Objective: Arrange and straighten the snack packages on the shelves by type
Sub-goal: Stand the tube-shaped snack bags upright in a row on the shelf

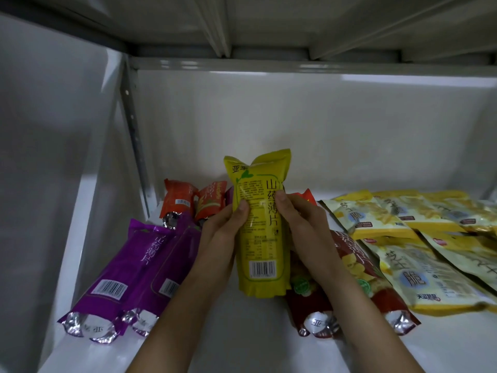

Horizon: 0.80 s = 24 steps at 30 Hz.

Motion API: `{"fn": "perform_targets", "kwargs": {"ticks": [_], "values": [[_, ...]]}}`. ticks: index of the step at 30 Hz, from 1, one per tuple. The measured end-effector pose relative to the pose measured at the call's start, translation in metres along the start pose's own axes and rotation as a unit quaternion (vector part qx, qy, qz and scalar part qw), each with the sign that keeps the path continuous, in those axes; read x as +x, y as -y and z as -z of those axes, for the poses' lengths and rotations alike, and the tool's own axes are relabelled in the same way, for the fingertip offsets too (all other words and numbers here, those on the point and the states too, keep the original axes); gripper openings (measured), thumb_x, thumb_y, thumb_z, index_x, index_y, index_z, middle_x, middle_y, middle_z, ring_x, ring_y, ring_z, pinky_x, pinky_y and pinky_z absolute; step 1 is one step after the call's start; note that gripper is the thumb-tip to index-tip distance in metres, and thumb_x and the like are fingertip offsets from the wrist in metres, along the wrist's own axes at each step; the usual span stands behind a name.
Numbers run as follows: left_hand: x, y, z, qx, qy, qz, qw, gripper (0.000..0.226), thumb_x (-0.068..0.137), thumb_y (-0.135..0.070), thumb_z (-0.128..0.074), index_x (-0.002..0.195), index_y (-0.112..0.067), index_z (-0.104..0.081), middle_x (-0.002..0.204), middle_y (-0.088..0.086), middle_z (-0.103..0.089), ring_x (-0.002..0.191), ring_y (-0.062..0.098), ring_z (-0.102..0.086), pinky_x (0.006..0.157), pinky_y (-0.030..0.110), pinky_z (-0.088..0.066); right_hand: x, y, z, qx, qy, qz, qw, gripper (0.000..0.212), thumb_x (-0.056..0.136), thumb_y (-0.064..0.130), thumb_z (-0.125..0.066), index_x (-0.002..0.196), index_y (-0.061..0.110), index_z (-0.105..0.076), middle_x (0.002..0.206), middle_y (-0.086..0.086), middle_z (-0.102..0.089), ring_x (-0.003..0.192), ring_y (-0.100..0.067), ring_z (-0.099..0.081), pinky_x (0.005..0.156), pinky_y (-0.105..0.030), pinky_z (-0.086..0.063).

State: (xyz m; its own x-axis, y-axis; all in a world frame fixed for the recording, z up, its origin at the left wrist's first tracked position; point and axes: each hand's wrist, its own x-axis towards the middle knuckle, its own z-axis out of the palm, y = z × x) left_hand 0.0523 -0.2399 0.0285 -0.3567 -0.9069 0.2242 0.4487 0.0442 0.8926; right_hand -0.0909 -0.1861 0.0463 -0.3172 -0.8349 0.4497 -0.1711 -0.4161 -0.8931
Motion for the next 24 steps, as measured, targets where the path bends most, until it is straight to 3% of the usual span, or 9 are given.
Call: {"fn": "perform_targets", "kwargs": {"ticks": [4,7,11,15,19,24], "values": [[-0.001,-0.003,0.0,-0.035,-0.002,0.033,0.999,0.045,0.094,-0.043,-0.066,0.125,-0.011,-0.073,0.124,0.02,-0.073,0.116,0.042,-0.07,0.105,0.061,-0.051,0.004,-0.007,0.0,-0.037,0.004,0.038,0.999,0.07,0.094,0.069,-0.062,0.095,0.0,-0.072,0.09,-0.029,-0.069,0.088,-0.053,-0.065,0.081,-0.07,-0.051],[-0.001,-0.004,0.0,-0.038,0.002,0.033,0.999,0.048,0.094,-0.042,-0.06,0.128,-0.01,-0.071,0.126,0.019,-0.073,0.117,0.039,-0.07,0.105,0.059,-0.052,0.003,-0.007,0.002,-0.04,0.016,0.029,0.999,0.05,0.092,0.061,-0.067,0.096,0.013,-0.08,0.092,-0.014,-0.076,0.092,-0.041,-0.071,0.087,-0.065,-0.054],[0.0,-0.005,0.0,-0.017,-0.001,0.023,1.0,0.05,0.089,-0.04,-0.065,0.127,-0.008,-0.07,0.123,0.018,-0.074,0.114,0.037,-0.072,0.105,0.059,-0.052,-0.001,-0.002,0.001,0.008,0.041,-0.008,0.999,0.034,0.1,0.049,-0.064,0.112,0.021,-0.078,0.11,-0.003,-0.079,0.107,-0.026,-0.074,0.101,-0.059,-0.054],[-0.001,-0.003,0.001,-0.014,0.02,0.04,0.999,0.044,0.092,-0.04,-0.073,0.125,-0.011,-0.073,0.124,0.019,-0.074,0.114,0.04,-0.071,0.104,0.059,-0.053,-0.002,0.003,0.003,0.029,0.024,-0.002,0.999,0.037,0.099,0.048,-0.065,0.106,0.014,-0.077,0.105,-0.014,-0.077,0.102,-0.039,-0.073,0.094,-0.066,-0.054],[-0.002,-0.003,0.0,-0.04,0.018,0.063,0.997,0.042,0.09,-0.043,-0.068,0.12,-0.015,-0.077,0.125,0.019,-0.073,0.116,0.042,-0.07,0.105,0.061,-0.051,0.002,-0.002,0.005,0.003,0.018,0.015,1.0,0.057,0.095,0.052,-0.068,0.093,-0.005,-0.068,0.094,-0.035,-0.065,0.09,-0.055,-0.063,0.08,-0.071,-0.051],[0.0,-0.008,0.002,-0.027,-0.002,0.033,0.999,0.042,0.087,-0.039,-0.069,0.118,-0.012,-0.076,0.121,0.02,-0.074,0.111,0.04,-0.072,0.099,0.054,-0.056,-0.001,0.0,0.004,0.007,0.061,-0.015,0.998,0.049,0.099,0.051,-0.063,0.108,0.005,-0.075,0.106,-0.019,-0.076,0.103,-0.04,-0.072,0.098,-0.065,-0.052]]}}
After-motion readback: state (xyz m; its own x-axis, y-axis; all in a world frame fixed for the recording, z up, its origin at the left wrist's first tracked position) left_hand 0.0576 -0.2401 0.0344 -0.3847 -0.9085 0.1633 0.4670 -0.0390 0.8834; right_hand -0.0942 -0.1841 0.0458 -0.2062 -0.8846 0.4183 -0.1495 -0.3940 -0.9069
